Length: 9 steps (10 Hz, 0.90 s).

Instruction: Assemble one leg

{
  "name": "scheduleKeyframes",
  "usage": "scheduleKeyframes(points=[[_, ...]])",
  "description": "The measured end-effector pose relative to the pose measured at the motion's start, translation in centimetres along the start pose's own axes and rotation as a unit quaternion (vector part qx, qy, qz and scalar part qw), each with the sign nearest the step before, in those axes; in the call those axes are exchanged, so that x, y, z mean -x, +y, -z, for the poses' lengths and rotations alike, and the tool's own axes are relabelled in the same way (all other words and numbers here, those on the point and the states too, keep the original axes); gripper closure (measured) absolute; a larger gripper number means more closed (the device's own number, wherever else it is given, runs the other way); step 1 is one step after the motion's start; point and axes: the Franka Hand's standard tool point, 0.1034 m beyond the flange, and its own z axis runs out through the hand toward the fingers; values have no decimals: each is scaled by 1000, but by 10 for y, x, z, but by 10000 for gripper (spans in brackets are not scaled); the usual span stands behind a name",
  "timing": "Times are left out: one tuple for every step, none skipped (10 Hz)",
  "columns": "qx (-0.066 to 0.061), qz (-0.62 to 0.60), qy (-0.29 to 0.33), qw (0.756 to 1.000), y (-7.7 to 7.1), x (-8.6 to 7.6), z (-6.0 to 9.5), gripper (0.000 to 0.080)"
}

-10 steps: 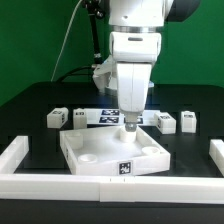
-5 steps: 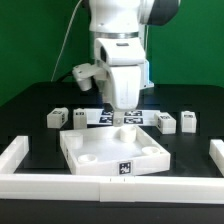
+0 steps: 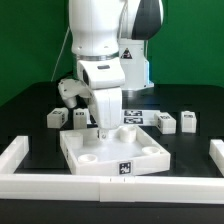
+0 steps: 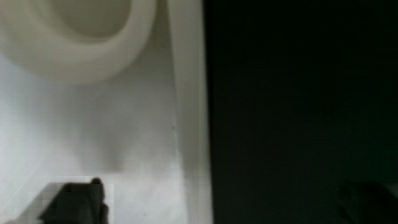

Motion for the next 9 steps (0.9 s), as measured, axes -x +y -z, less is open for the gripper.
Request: scheduleKeyframes(points=[[1, -2, 1, 1000, 4, 1, -2, 150], [3, -8, -1, 1000, 5, 3, 0, 150], [5, -15, -2, 1000, 7, 4, 2, 176], [3, -15, -1, 1000, 6, 4, 0, 306], [3, -15, -1, 1000, 5, 4, 0, 306], [3, -15, -1, 1000, 5, 4, 0, 508], [3, -15, -1, 1000, 5, 4, 0, 643], [3, -15, -1, 1000, 5, 4, 0, 643], [4, -15, -1, 1000, 6, 4, 0, 739]])
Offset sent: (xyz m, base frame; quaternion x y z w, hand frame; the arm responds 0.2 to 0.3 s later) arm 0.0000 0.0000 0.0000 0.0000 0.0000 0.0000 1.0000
